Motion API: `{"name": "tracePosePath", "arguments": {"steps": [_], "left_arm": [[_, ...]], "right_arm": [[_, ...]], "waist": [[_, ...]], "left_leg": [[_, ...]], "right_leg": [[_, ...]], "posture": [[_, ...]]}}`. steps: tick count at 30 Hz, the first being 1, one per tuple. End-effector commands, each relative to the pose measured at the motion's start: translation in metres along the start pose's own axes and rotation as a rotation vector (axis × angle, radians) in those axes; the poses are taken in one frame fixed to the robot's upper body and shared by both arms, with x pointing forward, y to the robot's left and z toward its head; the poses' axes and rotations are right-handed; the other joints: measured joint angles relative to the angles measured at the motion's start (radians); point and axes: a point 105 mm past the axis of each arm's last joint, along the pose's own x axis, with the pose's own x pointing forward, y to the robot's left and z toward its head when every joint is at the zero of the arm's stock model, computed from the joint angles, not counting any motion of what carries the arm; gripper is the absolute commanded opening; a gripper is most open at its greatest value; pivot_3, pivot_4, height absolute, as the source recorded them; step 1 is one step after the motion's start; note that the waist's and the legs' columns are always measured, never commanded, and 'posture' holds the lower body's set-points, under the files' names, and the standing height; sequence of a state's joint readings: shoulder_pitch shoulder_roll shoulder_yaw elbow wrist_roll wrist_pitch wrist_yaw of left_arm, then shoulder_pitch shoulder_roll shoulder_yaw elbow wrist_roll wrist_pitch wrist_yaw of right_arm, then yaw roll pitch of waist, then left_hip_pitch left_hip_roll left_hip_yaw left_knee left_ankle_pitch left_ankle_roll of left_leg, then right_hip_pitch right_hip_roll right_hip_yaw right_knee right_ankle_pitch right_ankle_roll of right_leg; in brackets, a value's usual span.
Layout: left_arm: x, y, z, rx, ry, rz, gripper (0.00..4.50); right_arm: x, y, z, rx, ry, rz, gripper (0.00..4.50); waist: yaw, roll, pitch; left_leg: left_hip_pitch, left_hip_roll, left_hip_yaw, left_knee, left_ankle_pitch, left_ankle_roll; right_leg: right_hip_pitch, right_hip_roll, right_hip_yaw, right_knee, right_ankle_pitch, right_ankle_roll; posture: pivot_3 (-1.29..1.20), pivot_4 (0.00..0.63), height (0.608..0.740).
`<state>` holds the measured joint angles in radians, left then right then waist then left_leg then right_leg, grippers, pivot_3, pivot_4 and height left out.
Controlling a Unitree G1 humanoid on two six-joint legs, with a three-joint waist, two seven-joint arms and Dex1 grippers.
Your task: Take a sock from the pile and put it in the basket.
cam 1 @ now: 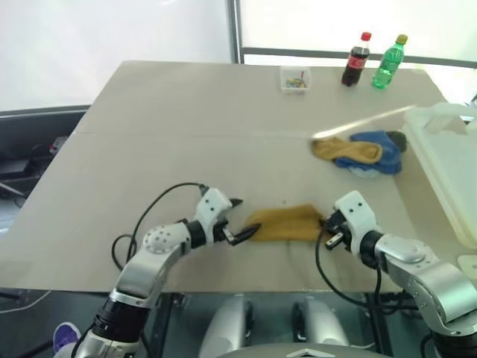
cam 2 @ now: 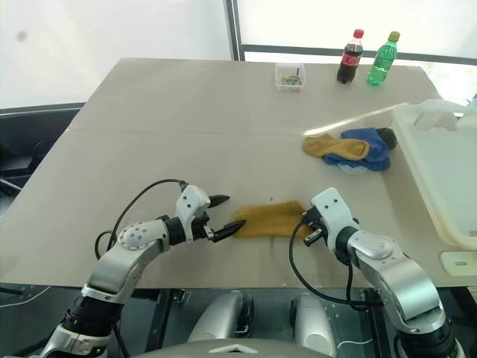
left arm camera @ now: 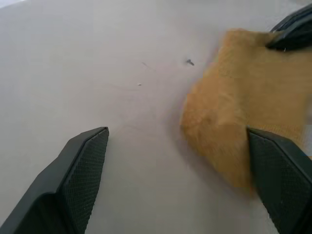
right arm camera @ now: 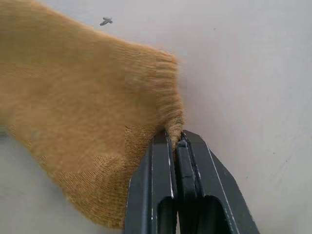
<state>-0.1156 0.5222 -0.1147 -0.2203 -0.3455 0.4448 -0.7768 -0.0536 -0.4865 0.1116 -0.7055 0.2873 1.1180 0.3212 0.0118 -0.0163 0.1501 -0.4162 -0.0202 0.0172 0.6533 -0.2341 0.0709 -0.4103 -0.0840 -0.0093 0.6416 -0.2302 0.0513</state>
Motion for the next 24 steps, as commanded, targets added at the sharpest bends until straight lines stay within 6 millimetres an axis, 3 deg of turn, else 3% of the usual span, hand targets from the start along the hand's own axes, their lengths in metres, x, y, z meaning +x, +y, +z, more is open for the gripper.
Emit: {"name": "tracePosePath", "arguments": {"steps": [1, 6, 9, 13, 19, 24], "left_arm": [[0.001, -0.006, -0.001, -0.037, 0.024, -0.051, 3.33], [0.005, -0.011, -0.005, -0.064, 0.042, -0.079, 1.09], [0.007, -0.011, -0.004, -0.097, 0.031, -0.08, 0.03], [0.002, -0.007, 0.002, -0.146, 0.003, -0.072, 0.03], [-0.032, -0.007, 0.016, -0.183, -0.048, -0.077, 0.03], [-0.031, -0.011, 0.004, -0.177, -0.009, -0.069, 0.03]], "right_arm": [[0.001, -0.001, -0.005, 0.0, 0.017, -0.006, 0.0], [0.002, 0.0, -0.004, -0.002, 0.009, 0.002, 0.0], [0.003, 0.0, -0.003, -0.003, 0.001, 0.005, 0.0], [0.001, -0.001, -0.001, -0.013, -0.011, 0.006, 0.0], [-0.015, 0.009, 0.014, -0.059, -0.11, 0.105, 0.0], [-0.006, 0.01, -0.001, -0.076, -0.05, 0.107, 0.0]], "waist": [[0.0, 0.0, 0.0], [0.0, 0.0, 0.0], [0.0, 0.0, 0.0], [0.0, 0.0, 0.0], [-0.001, 0.0, 0.001], [0.004, 0.0, 0.002]], "left_leg": [[0.0, 0.0, 0.0, 0.0, 0.0, 0.0], [0.0, 0.0, 0.0, 0.0, 0.0, 0.0], [0.0, 0.0, 0.0, 0.0, 0.0, 0.0], [0.0, 0.0, 0.0, 0.0, 0.0, 0.0], [-0.001, 0.001, 0.0, 0.0, 0.0, 0.0], [-0.001, 0.0, -0.001, 0.0, 0.0, 0.0]], "right_leg": [[0.0, 0.0, 0.0, 0.0, 0.0, 0.0], [0.0, 0.001, 0.0, 0.0, 0.0, 0.0], [0.0, 0.001, 0.0, 0.0, 0.0, 0.0], [0.0, 0.001, 0.0, 0.0, 0.0, 0.0], [-0.001, 0.001, 0.0, 0.0, 0.0, 0.0], [-0.001, -0.001, 0.001, -0.001, 0.0, 0.0]], "posture": [[0.0, 0.15, 0.729], [0.0, 0.15, 0.729], [0.0, 0.15, 0.729], [0.0, 0.15, 0.729], [0.0, 0.15, 0.729], [0.0, 0.15, 0.729]]}}
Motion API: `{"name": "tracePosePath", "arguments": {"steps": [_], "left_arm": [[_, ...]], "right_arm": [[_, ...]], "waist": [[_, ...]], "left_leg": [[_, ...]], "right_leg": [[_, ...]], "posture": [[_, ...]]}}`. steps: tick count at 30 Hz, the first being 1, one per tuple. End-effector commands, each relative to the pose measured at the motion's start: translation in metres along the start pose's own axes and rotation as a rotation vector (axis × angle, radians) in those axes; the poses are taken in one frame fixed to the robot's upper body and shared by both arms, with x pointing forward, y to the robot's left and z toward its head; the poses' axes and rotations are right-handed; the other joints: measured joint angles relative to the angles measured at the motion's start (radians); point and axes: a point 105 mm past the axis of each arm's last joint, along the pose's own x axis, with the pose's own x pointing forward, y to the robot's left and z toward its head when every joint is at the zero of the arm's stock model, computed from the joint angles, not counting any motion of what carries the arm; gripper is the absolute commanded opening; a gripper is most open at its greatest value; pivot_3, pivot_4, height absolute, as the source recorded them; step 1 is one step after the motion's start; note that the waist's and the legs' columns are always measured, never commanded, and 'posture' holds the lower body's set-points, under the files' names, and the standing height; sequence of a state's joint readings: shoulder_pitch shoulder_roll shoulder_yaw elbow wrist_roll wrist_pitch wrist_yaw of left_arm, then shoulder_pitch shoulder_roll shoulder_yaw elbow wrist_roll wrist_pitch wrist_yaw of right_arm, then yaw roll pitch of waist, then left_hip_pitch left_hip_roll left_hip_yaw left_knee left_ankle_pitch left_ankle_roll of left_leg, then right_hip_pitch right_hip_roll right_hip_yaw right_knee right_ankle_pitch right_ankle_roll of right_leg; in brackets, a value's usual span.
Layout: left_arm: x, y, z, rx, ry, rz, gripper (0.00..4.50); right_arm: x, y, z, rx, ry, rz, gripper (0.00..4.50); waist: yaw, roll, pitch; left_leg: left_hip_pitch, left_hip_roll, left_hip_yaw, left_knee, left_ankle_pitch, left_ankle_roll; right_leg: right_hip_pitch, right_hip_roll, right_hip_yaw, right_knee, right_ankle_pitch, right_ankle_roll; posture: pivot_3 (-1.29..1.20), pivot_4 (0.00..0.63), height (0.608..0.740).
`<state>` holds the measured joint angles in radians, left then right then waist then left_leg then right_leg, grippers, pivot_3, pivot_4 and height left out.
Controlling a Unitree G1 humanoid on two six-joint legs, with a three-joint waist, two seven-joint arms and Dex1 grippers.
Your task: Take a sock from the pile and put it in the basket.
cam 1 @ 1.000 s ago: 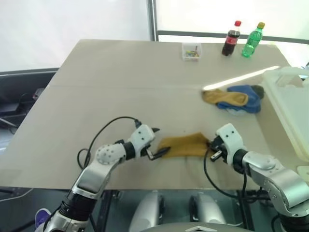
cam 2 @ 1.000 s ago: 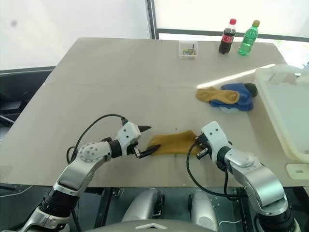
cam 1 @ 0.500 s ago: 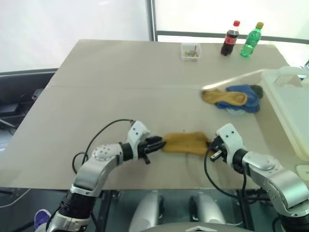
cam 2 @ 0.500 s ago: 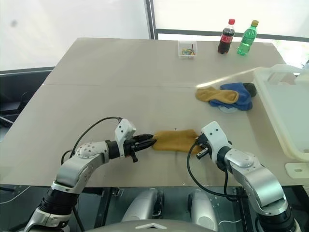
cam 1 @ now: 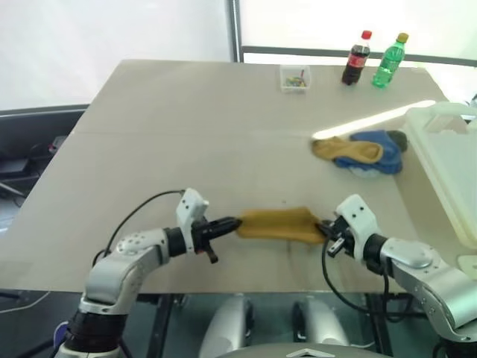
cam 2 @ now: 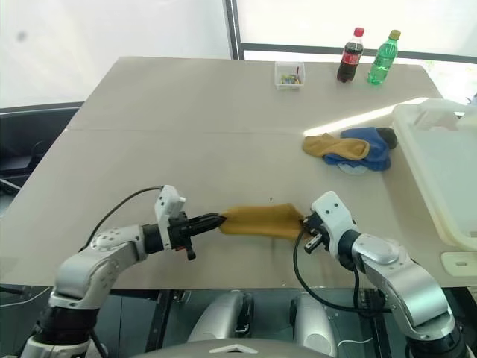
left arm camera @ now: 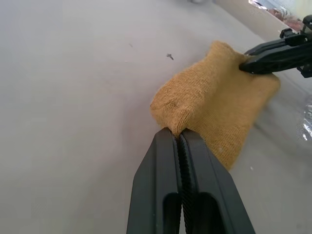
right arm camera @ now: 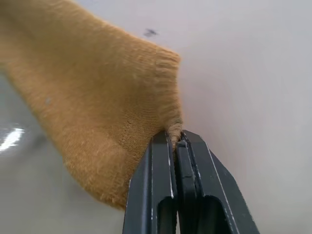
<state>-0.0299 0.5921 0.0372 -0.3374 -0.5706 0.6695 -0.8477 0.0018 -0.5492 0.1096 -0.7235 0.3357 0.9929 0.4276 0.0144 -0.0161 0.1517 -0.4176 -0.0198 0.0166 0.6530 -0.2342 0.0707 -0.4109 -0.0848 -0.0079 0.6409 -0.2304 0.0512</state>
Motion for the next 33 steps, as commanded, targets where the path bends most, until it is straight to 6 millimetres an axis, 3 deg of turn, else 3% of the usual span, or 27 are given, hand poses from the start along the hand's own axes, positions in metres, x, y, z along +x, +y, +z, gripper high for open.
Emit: {"name": "tracePosePath", "arguments": {"steps": [1, 8, 12, 16, 17, 18, 22, 28, 33], "left_arm": [[0.007, -0.002, -0.001, 0.036, -0.002, 0.011, 0.03], [0.014, -0.008, -0.003, -0.009, -0.021, -0.01, 0.03], [0.01, -0.007, -0.001, -0.033, -0.035, -0.001, 1.32], [-0.005, -0.007, 0.009, -0.032, -0.086, 0.005, 3.28], [-0.011, -0.008, 0.013, -0.033, -0.104, -0.006, 3.62], [-0.016, -0.008, 0.017, -0.032, -0.124, -0.008, 3.62], [-0.028, -0.006, 0.035, 0.025, -0.22, -0.004, 3.62], [-0.025, -0.004, 0.055, 0.097, -0.309, 0.012, 3.62], [-0.022, -0.005, 0.056, 0.119, -0.314, 0.038, 3.62]], "right_arm": [[0.003, -0.004, -0.006, -0.035, 0.019, -0.026, 0.0], [0.003, -0.006, -0.007, -0.056, 0.021, -0.024, 0.0], [-0.001, -0.007, 0.003, -0.051, -0.031, 0.006, 1.41], [-0.012, -0.011, 0.014, -0.078, -0.072, -0.003, 3.46], [-0.016, -0.012, 0.02, -0.084, -0.101, -0.001, 3.83], [-0.02, -0.014, 0.028, -0.086, -0.137, 0.005, 4.23], [-0.019, -0.046, 0.058, -0.187, -0.216, -0.094, 4.23], [0.038, -0.112, 0.069, -0.486, -0.099, -0.265, 4.23], [0.085, -0.139, 0.087, -0.43, -0.108, -0.301, 4.23]], "waist": [[0.001, 0.0, 0.0], [0.0, 0.0, 0.0], [0.0, 0.0, 0.0], [-0.002, 0.0, 0.0], [-0.002, 0.0, 0.001], [-0.002, 0.0, 0.001], [-0.006, 0.001, 0.002], [-0.003, -0.001, 0.002], [-0.021, -0.001, 0.004]], "left_leg": [[0.0, -0.001, 0.0, 0.0, 0.0, 0.0], [0.0, 0.0, 0.0, 0.0, 0.0, 0.0], [0.0, -0.001, 0.0, 0.0, 0.0, 0.0], [-0.001, 0.0, 0.0, 0.0, 0.0, 0.0], [-0.001, 0.0, 0.0, 0.0, 0.0, 0.0], [-0.001, 0.0, 0.0, 0.0, 0.0, 0.0], [-0.001, 0.0, 0.0, 0.0, 0.0, 0.0], [0.0, 0.0, 0.002, 0.0, 0.0, 0.0], [0.0, 0.0, 0.005, 0.0, 0.003, -0.005]], "right_leg": [[0.0, -0.001, 0.0, 0.0, 0.0, 0.0], [0.0, 0.0, 0.001, 0.0, 0.0, 0.0], [0.0, -0.001, 0.001, 0.0, 0.0, 0.0], [-0.001, 0.0, 0.001, 0.0, 0.0, 0.0], [-0.001, -0.001, 0.001, 0.0, 0.0, 0.0], [-0.001, -0.001, 0.001, 0.0, 0.0, 0.0], [-0.001, -0.001, 0.001, -0.001, 0.0, 0.0], [0.0, -0.002, -0.002, -0.001, 0.0, -0.001], [-0.001, 0.0, -0.002, 0.0, 0.0, -0.001]], "posture": [[0.0, 0.15, 0.729], [0.0, 0.15, 0.729], [0.0, 0.15, 0.729], [0.0, 0.15, 0.729], [0.0, 0.15, 0.729], [0.0, 0.15, 0.729], [0.0, 0.15, 0.729], [0.0, 0.15, 0.729], [0.0, 0.15, 0.729]]}}
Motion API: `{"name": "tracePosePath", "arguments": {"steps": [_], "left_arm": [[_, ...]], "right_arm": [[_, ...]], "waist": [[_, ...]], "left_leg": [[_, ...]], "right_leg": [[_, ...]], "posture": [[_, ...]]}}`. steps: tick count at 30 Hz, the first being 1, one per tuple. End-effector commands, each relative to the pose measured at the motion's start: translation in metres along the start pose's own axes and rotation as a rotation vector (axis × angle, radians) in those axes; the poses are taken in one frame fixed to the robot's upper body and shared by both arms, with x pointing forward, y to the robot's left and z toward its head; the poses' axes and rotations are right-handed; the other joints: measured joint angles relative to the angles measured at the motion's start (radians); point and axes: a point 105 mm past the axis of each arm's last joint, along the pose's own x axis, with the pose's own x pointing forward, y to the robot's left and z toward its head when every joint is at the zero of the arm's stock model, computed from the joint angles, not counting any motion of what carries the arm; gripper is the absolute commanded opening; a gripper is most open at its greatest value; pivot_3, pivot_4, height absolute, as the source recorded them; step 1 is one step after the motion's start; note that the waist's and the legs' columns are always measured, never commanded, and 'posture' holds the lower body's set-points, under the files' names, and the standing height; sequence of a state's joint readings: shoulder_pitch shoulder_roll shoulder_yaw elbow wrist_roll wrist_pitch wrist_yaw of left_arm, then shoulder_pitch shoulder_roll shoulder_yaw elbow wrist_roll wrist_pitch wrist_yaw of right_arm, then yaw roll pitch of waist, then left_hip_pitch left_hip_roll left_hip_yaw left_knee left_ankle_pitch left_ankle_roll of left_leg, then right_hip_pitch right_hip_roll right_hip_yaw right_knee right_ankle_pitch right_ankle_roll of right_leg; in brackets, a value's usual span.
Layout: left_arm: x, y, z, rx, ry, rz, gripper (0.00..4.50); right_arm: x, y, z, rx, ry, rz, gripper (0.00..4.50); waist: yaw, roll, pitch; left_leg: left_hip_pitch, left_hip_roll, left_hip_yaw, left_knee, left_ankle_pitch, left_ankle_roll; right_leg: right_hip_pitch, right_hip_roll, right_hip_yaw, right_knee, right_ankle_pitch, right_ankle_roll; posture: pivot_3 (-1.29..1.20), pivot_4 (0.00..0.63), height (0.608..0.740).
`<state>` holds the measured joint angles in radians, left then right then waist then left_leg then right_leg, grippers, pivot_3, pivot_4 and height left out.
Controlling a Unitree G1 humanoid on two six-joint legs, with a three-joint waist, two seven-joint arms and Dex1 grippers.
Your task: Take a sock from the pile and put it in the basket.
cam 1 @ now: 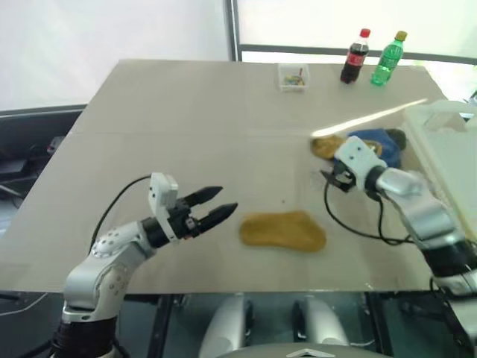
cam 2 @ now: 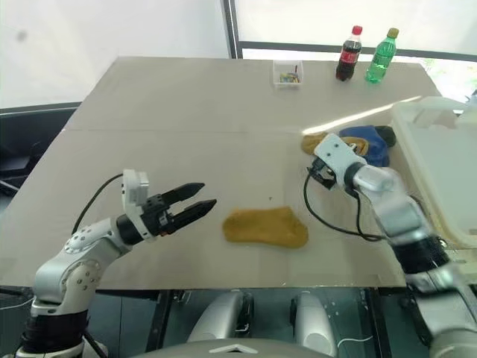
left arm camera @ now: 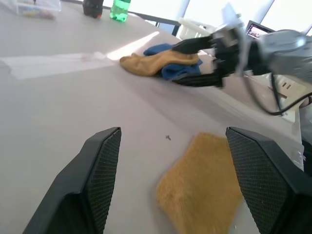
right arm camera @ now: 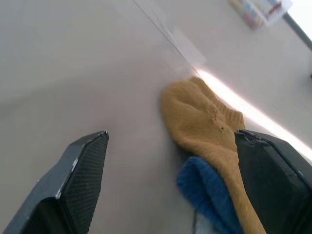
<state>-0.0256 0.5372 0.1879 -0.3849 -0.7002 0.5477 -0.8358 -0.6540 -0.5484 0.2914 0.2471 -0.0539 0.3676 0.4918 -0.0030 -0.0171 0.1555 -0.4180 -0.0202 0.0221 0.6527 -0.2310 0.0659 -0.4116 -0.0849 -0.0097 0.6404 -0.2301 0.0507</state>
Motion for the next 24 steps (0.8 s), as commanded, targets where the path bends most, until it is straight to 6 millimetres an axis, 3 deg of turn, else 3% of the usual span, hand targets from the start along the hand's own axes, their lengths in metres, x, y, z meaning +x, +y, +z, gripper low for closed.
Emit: {"name": "tracePosePath", "arguments": {"steps": [1, 7, 8, 10, 17, 24], "left_arm": [[0.0, -0.005, 0.008, 0.049, -0.029, 0.011, 3.62], [-0.005, -0.014, 0.008, 0.068, -0.045, 0.037, 3.62], [-0.006, -0.016, 0.009, 0.065, -0.052, 0.037, 3.62], [-0.008, -0.018, 0.011, 0.075, -0.06, 0.039, 3.62], [-0.009, -0.021, 0.013, 0.077, -0.066, 0.032, 3.62], [-0.012, -0.015, 0.013, 0.067, -0.077, 0.051, 3.62]], "right_arm": [[0.022, -0.015, 0.01, 0.071, -0.034, -0.044, 4.23], [0.046, -0.019, -0.003, 0.223, 0.046, -0.057, 4.23], [0.047, -0.018, -0.005, 0.24, 0.053, -0.049, 4.0], [0.049, -0.016, -0.007, 0.261, 0.066, -0.022, 3.45], [0.05, -0.006, -0.005, 0.398, 0.056, 0.054, 0.04], [0.046, -0.002, 0.021, 0.475, -0.022, 0.125, 0.04]], "waist": [[-0.006, 0.0, 0.0], [-0.012, 0.0, 0.0], [-0.01, 0.0, 0.0], [-0.01, 0.0, 0.0], [-0.01, 0.001, 0.0], [-0.013, 0.001, 0.001]], "left_leg": [[0.0, 0.0, 0.0, 0.0, 0.0, 0.0], [0.0, 0.0, 0.0, -0.002, 0.0, 0.0], [0.0, 0.0, -0.001, -0.002, 0.0, 0.0], [0.0, 0.0, -0.002, -0.002, 0.0, 0.0], [0.002, -0.001, -0.003, -0.002, -0.001, 0.002], [0.001, -0.001, -0.003, -0.002, -0.001, 0.001]], "right_leg": [[0.0, 0.0, 0.0, 0.0, 0.0, 0.001], [0.0, 0.0, 0.0, -0.002, 0.002, 0.004], [0.001, -0.001, -0.001, -0.001, 0.002, 0.004], [0.001, -0.001, -0.001, 0.0, 0.002, 0.002], [0.001, -0.002, 0.001, 0.001, 0.0, 0.0], [0.0, -0.002, 0.001, 0.001, 0.0, 0.0]], "posture": [[0.0, 0.15, 0.729], [0.0, 0.15, 0.729], [0.0, 0.15, 0.729], [0.0, 0.15, 0.729], [0.0, 0.15, 0.729], [0.0, 0.15, 0.729]]}}
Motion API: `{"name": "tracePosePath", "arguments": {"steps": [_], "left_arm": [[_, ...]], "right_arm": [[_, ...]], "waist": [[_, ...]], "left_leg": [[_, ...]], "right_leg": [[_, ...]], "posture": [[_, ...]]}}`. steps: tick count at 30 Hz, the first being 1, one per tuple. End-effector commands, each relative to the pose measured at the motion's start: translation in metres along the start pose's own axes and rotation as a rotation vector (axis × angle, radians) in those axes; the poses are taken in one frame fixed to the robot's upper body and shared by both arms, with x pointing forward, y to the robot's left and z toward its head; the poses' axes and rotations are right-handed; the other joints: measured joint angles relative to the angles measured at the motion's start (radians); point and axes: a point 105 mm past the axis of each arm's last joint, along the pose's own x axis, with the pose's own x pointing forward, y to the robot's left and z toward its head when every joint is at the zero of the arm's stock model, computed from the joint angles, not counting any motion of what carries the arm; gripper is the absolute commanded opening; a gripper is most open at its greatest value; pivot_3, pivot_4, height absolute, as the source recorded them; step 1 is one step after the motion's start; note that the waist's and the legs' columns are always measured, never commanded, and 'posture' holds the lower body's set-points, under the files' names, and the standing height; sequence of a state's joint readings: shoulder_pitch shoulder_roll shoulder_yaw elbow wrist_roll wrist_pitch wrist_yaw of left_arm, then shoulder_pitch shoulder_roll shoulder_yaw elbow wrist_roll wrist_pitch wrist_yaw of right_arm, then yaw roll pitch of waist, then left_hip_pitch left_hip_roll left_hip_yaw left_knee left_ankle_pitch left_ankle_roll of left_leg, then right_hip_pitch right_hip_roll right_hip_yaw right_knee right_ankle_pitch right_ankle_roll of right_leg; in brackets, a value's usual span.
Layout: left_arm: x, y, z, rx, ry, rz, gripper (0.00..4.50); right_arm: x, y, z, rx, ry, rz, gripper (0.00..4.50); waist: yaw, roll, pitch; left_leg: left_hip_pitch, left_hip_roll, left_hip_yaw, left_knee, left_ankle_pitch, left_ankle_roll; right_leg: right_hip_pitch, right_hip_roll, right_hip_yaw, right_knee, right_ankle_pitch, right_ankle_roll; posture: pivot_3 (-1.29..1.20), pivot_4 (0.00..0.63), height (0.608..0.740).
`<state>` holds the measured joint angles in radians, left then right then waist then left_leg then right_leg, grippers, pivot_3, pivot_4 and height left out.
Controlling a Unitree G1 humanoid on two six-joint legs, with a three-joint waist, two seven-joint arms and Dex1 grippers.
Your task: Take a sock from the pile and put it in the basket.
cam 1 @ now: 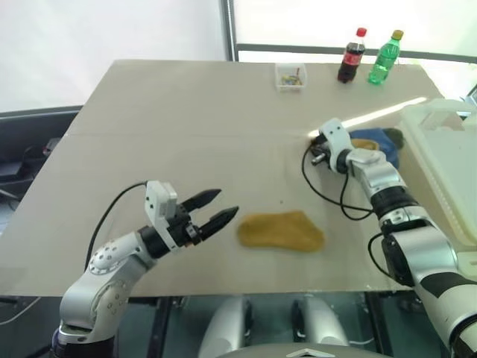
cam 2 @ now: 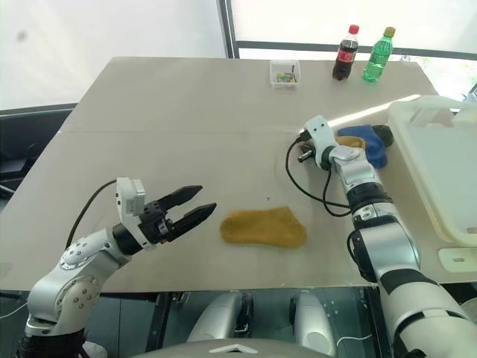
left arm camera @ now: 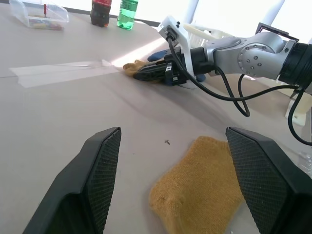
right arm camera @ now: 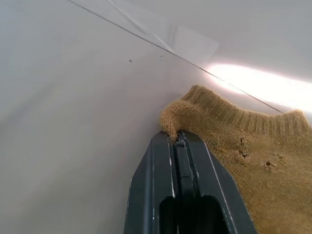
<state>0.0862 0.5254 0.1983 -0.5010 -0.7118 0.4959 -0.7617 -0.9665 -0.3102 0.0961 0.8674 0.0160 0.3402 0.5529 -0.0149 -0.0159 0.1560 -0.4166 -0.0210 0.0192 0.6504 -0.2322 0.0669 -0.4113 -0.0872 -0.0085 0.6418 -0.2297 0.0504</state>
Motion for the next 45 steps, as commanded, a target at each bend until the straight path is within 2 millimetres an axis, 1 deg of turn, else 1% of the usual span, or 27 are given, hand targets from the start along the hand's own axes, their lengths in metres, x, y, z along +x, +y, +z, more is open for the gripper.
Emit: {"name": "tracePosePath", "arguments": {"steps": [1, 2, 4, 7, 10, 12, 14, 17, 18, 19, 21, 22, 23, 24, 26, 28, 30, 31, 34, 36, 37, 39, 40, 41, 43, 44, 45], "left_arm": [[-0.003, 0.002, 0.014, 0.029, -0.053, 0.006, 3.62], [-0.003, 0.003, 0.015, 0.026, -0.056, 0.01, 3.62], [-0.003, 0.006, 0.017, 0.008, -0.073, 0.023, 3.62], [-0.004, 0.009, 0.018, -0.003, -0.077, 0.032, 3.62], [-0.005, 0.011, 0.018, -0.012, -0.082, 0.041, 3.62], [-0.005, 0.012, 0.018, -0.019, -0.088, 0.046, 3.62], [-0.008, 0.017, 0.019, -0.035, -0.104, 0.066, 3.62], [-0.016, 0.024, 0.021, -0.078, -0.137, 0.108, 3.62], [-0.018, 0.026, 0.02, -0.095, -0.144, 0.117, 3.62], [-0.023, 0.028, 0.018, -0.115, -0.144, 0.131, 3.62], [-0.031, 0.029, 0.015, -0.139, -0.138, 0.142, 3.62], [-0.033, 0.03, 0.014, -0.144, -0.135, 0.145, 3.62], [-0.035, 0.03, 0.013, -0.147, -0.133, 0.149, 3.62], [-0.036, 0.03, 0.013, -0.149, -0.132, 0.154, 3.62], [-0.037, 0.03, 0.012, -0.144, -0.128, 0.161, 3.62], [-0.036, 0.03, 0.012, -0.144, -0.131, 0.169, 3.62], [-0.034, 0.031, 0.011, -0.14, -0.129, 0.172, 3.62], [-0.031, 0.031, 0.009, -0.136, -0.124, 0.171, 3.62], [-0.025, 0.032, 0.007, -0.118, -0.1, 0.169, 3.62], [-0.018, 0.033, 0.006, -0.099, -0.083, 0.16, 3.62], [-0.015, 0.034, 0.006, -0.098, -0.084, 0.153, 3.62], [-0.01, 0.037, 0.006, -0.086, -0.072, 0.154, 3.62], [-0.007, 0.038, 0.005, -0.076, -0.059, 0.151, 3.62], [-0.004, 0.039, 0.004, -0.07, -0.051, 0.148, 3.62], [0.002, 0.039, 0.002, -0.044, -0.025, 0.137, 3.62], [0.004, 0.041, -0.001, -0.01, 0.005, 0.147, 3.62], [0.007, 0.042, -0.003, 0.014, 0.022, 0.154, 3.62]], "right_arm": [[-0.006, 0.017, 0.022, 0.062, -0.064, 0.105, 0.04], [-0.008, 0.024, 0.027, 0.074, -0.078, 0.139, 0.04], [-0.015, 0.046, 0.04, 0.094, -0.12, 0.24, 0.04], [-0.027, 0.078, 0.051, 0.131, -0.153, 0.362, 0.04], [-0.033, 0.104, 0.052, 0.136, -0.158, 0.436, 0.04], [-0.034, 0.117, 0.051, 0.143, -0.162, 0.467, 0.04], [-0.034, 0.134, 0.056, 0.181, -0.191, 0.512, 0.04], [-0.041, 0.158, 0.081, 0.281, -0.286, 0.621, 0.04], [-0.043, 0.161, 0.089, 0.312, -0.321, 0.639, 0.04], [-0.047, 0.162, 0.107, 0.378, -0.401, 0.656, 0.04], [-0.052, 0.154, 0.135, 0.537, -0.527, 0.654, 0.04], [-0.053, 0.147, 0.142, 0.616, -0.552, 0.641, 0.04], [-0.052, 0.139, 0.143, 0.672, -0.562, 0.621, 0.04], [-0.051, 0.132, 0.142, 0.715, -0.562, 0.597, 0.04], [-0.045, 0.12, 0.129, 0.728, -0.523, 0.52, 0.04], [-0.033, 0.106, 0.093, 0.669, -0.413, 0.377, 0.04], [-0.027, 0.093, 0.057, 0.626, -0.325, 0.246, 0.04], [-0.027, 0.091, 0.035, 0.588, -0.264, 0.201, 0.04], [-0.032, 0.09, -0.004, 0.478, -0.151, 0.132, 0.04], [-0.039, 0.088, -0.022, 0.426, -0.106, 0.1, 0.04], [-0.041, 0.087, -0.025, 0.418, -0.097, 0.094, 0.04], [-0.048, 0.085, -0.025, 0.401, -0.106, 0.092, 0.04], [-0.052, 0.083, -0.022, 0.387, -0.123, 0.089, 0.66], [-0.055, 0.082, -0.019, 0.378, -0.135, 0.088, 0.94], [-0.063, 0.074, -0.009, 0.315, -0.181, 0.07, 2.07], [-0.069, 0.071, -0.001, 0.299, -0.215, 0.08, 2.32], [-0.074, 0.068, 0.005, 0.284, -0.242, 0.091, 2.32]], "waist": [[-0.001, 0.0, 0.0], [-0.001, 0.001, 0.001], [-0.002, 0.002, 0.001], [-0.003, 0.004, 0.003], [-0.002, 0.005, 0.003], [0.0, 0.005, 0.003], [-0.001, 0.005, 0.003], [-0.004, 0.005, 0.003], [-0.007, 0.005, 0.003], [-0.007, 0.005, 0.003], [-0.011, 0.006, 0.004], [-0.013, 0.006, 0.004], [-0.009, 0.006, 0.004], [-0.001, 0.006, 0.004], [0.003, 0.005, 0.003], [-0.001, 0.006, 0.003], [-0.001, 0.006, 0.003], [0.0, 0.006, 0.004], [-0.003, 0.008, 0.005], [-0.002, 0.007, 0.004], [-0.001, 0.007, 0.004], [0.0, 0.007, 0.004], [0.0, 0.007, 0.004], [0.002, 0.007, 0.004], [0.003, 0.007, 0.004], [0.004, 0.007, 0.004], [0.004, 0.007, 0.005]], "left_leg": [[0.0, 0.0, 0.0, 0.0, 0.0, 0.0], [0.0, 0.0, 0.0, -0.001, 0.0, 0.0], [0.0, 0.0, 0.0, -0.001, -0.001, 0.002], [-0.001, 0.001, 0.0, -0.002, -0.002, 0.003], [-0.001, 0.001, 0.0, -0.002, -0.002, 0.003], [-0.001, 0.0, 0.0, -0.002, -0.002, 0.003], [-0.001, 0.0, -0.001, -0.002, -0.004, 0.0], [-0.001, 0.0, -0.001, -0.002, -0.004, -0.001], [-0.001, 0.0, 0.0, -0.002, -0.004, 0.0], [-0.001, 0.001, 0.0, -0.003, -0.003, 0.0], [-0.001, 0.001, 0.0, -0.003, -0.003, 0.0], [-0.001, 0.001, 0.0, -0.003, -0.004, -0.001], [-0.001, 0.0, -0.001, -0.003, -0.004, -0.001], [-0.001, 0.0, -0.002, -0.003, -0.004, -0.002], [-0.001, -0.002, -0.003, -0.003, -0.005, -0.003], [-0.001, -0.003, -0.002, -0.003, -0.005, -0.003], [-0.001, -0.003, -0.002, -0.003, -0.003, -0.006], [-0.001, -0.003, -0.002, -0.004, -0.002, -0.007], [-0.003, -0.003, 0.0, -0.004, 0.0, -0.003], [-0.001, -0.002, 0.001, -0.004, 0.0, -0.002], [-0.001, -0.001, 0.0, -0.003, -0.002, 0.002], [0.001, -0.001, 0.001, -0.003, -0.002, 0.002], [0.001, 0.0, 0.0, -0.002, -0.002, 0.002], [0.001, 0.0, 0.0, -0.002, -0.002, 0.002], [0.001, 0.0, 0.0, -0.002, -0.002, 0.002], [0.0, -0.001, 0.0, -0.002, -0.002, 0.002], [0.0, -0.001, 0.0, -0.002, -0.002, 0.002]], "right_leg": [[0.0, 0.0, 0.0, 0.0, 0.0, 0.0], [0.0, 0.0, 0.0, 0.0, 0.0, 0.0], [-0.001, 0.0, 0.0, 0.0, 0.0, 0.0], [-0.001, 0.0, 0.0, 0.0, 0.002, 0.003], [-0.002, 0.0, 0.0, 0.0, 0.002, 0.004], [-0.002, 0.0, 0.0, 0.0, 0.002, 0.004], [-0.002, -0.001, 0.0, -0.001, 0.001, 0.003], [-0.003, -0.001, 0.0, 0.0, 0.0, 0.001], [-0.003, 0.0, 0.001, 0.0, 0.0, 0.001], [-0.004, 0.0, 0.001, 0.0, 0.002, 0.003], [-0.004, 0.001, 0.001, 0.001, 0.002, 0.004], [-0.005, 0.0, 0.001, 0.001, 0.002, 0.004], [-0.004, 0.0, 0.001, 0.001, 0.002, 0.004], [-0.004, -0.001, -0.001, 0.0, 0.002, 0.004], [-0.003, -0.002, -0.002, -0.001, 0.002, 0.003], [-0.003, -0.003, -0.002, -0.001, 0.0, 0.0], [-0.003, -0.002, -0.002, -0.001, 0.0, 0.0], [-0.004, -0.002, -0.001, -0.001, 0.0, 0.0], [-0.004, -0.002, -0.001, -0.001, 0.0, 0.0], [-0.003, -0.001, -0.001, 0.0, 0.0, 0.0], [-0.003, 0.0, -0.002, 0.0, 0.0, 0.0], [-0.002, 0.0, -0.002, 0.0, 0.0, 0.0], [-0.001, 0.001, -0.003, 0.0, 0.0, 0.0], [-0.001, 0.001, -0.003, 0.0, 0.0, 0.0], [-0.001, 0.001, -0.003, 0.0, 0.0, 0.0], [-0.001, 0.001, -0.003, 0.0, 0.0, 0.0], [-0.001, 0.0, -0.003, 0.0, 0.0, 0.0]], "posture": [[0.0, 0.15, 0.729], [0.0, 0.15, 0.729], [0.0, 0.15, 0.729], [0.0, 0.15, 0.729], [0.0, 0.15, 0.729], [0.0, 0.15, 0.729], [0.0, 0.15, 0.729], [0.0, 0.15, 0.729], [0.0, 0.15, 0.729], [0.0, 0.15, 0.729], [0.0, 0.15, 0.729], [0.0, 0.15, 0.729], [0.0, 0.15, 0.729], [0.0, 0.15, 0.729], [0.0, 0.15, 0.729], [0.0, 0.15, 0.729], [0.0, 0.15, 0.729], [0.0, 0.15, 0.729], [0.0, 0.15, 0.729], [0.0, 0.15, 0.729], [0.0, 0.15, 0.729], [0.0, 0.15, 0.729], [0.0, 0.15, 0.729], [0.0, 0.15, 0.729], [0.0, 0.15, 0.729], [0.0, 0.15, 0.729], [0.0, 0.15, 0.729]]}}
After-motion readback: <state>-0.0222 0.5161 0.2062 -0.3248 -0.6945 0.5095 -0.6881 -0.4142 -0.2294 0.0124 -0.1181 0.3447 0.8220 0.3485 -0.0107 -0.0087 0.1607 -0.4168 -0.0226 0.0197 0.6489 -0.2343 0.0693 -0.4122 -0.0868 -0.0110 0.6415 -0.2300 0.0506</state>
